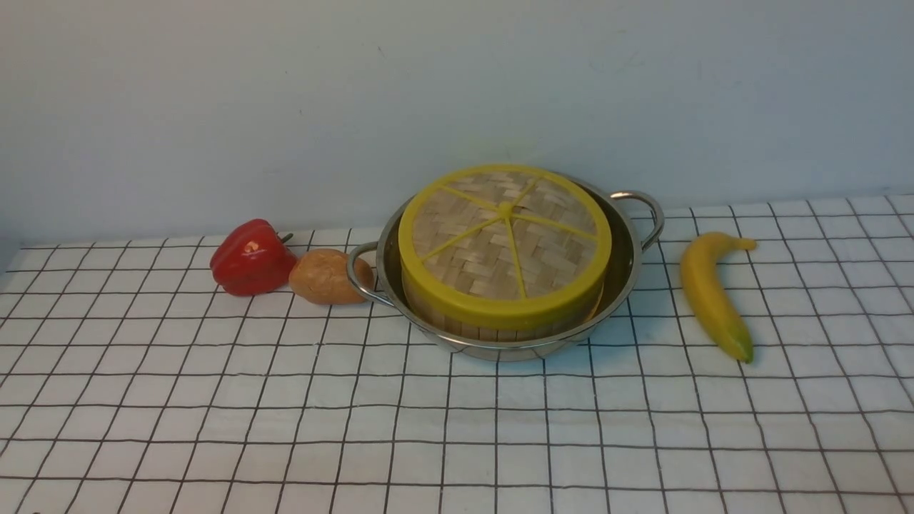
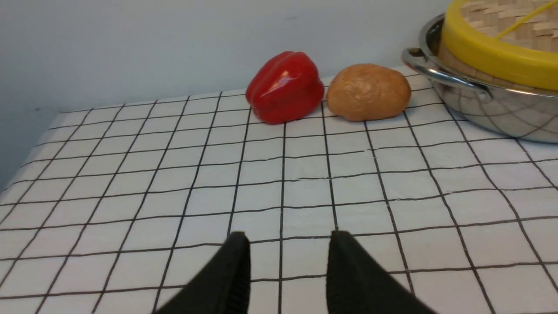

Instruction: Place the steamer in the pot on the white tablecloth, and put the lid on the steamer.

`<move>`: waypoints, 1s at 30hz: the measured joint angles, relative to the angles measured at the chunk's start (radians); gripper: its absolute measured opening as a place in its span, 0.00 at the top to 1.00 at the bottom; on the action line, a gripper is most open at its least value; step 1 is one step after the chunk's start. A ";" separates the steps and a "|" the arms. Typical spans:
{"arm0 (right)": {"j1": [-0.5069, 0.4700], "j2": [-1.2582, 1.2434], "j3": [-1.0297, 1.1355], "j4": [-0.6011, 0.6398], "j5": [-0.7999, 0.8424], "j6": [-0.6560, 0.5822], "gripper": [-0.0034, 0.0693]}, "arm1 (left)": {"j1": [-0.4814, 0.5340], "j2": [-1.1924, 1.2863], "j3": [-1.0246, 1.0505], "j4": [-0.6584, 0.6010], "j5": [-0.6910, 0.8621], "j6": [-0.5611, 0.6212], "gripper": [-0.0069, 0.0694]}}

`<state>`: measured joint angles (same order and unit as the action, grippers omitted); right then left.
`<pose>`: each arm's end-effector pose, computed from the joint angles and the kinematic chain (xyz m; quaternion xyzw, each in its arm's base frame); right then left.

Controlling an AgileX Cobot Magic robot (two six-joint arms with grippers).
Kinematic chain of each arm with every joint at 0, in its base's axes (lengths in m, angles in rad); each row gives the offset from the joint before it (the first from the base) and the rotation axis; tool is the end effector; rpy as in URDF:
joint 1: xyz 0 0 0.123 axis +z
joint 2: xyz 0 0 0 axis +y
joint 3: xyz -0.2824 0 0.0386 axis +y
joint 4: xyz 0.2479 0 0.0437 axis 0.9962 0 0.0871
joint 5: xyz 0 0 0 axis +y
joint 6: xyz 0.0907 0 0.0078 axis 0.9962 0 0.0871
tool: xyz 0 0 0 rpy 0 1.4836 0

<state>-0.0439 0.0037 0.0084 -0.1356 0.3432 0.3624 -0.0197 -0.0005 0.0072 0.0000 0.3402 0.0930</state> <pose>0.0536 -0.0065 0.1794 0.1239 0.7846 0.0398 0.6062 0.0537 -0.0011 0.1800 0.0446 0.7915 0.0223 0.6092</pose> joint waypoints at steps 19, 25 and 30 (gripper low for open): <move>0.000 0.000 0.000 0.000 0.000 0.000 0.62 | -0.008 0.000 0.000 0.000 0.000 0.000 0.59; 0.000 0.000 0.000 0.000 0.000 0.000 0.62 | -0.022 0.000 0.000 0.000 0.000 0.000 0.59; 0.000 0.000 0.000 0.000 0.000 0.000 0.62 | -0.025 0.000 0.000 0.000 0.000 0.000 0.59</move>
